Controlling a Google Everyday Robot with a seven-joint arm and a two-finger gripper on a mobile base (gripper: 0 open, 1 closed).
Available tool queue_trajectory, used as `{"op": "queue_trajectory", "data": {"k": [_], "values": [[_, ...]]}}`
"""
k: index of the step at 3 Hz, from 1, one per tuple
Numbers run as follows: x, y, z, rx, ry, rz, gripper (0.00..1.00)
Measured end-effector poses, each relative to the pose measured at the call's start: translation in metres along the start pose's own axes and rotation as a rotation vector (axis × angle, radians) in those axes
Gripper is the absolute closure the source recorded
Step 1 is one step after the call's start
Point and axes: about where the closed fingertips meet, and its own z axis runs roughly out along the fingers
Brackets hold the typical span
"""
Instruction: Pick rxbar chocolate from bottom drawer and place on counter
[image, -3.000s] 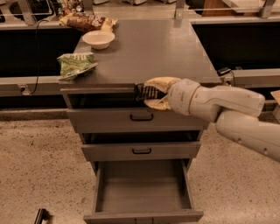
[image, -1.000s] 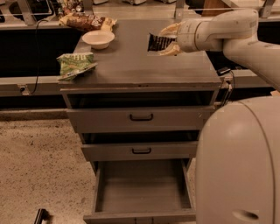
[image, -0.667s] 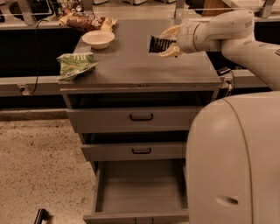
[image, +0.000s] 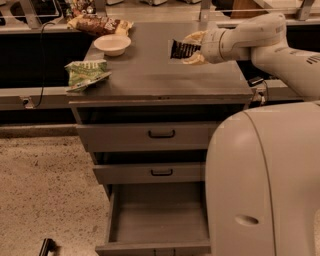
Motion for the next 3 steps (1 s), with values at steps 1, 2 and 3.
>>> {"op": "queue_trajectory", "data": {"k": [1,2,3], "values": [[-0.002,0.0011,0.0031,-0.003,-0.004,-0.001,0.14],[-0.0036,0.0019,0.0055,-0.005,-0.007,-0.001,0.0],[-0.0036,0.0019,0.0055,-0.005,-0.007,-0.001,0.0]]}}
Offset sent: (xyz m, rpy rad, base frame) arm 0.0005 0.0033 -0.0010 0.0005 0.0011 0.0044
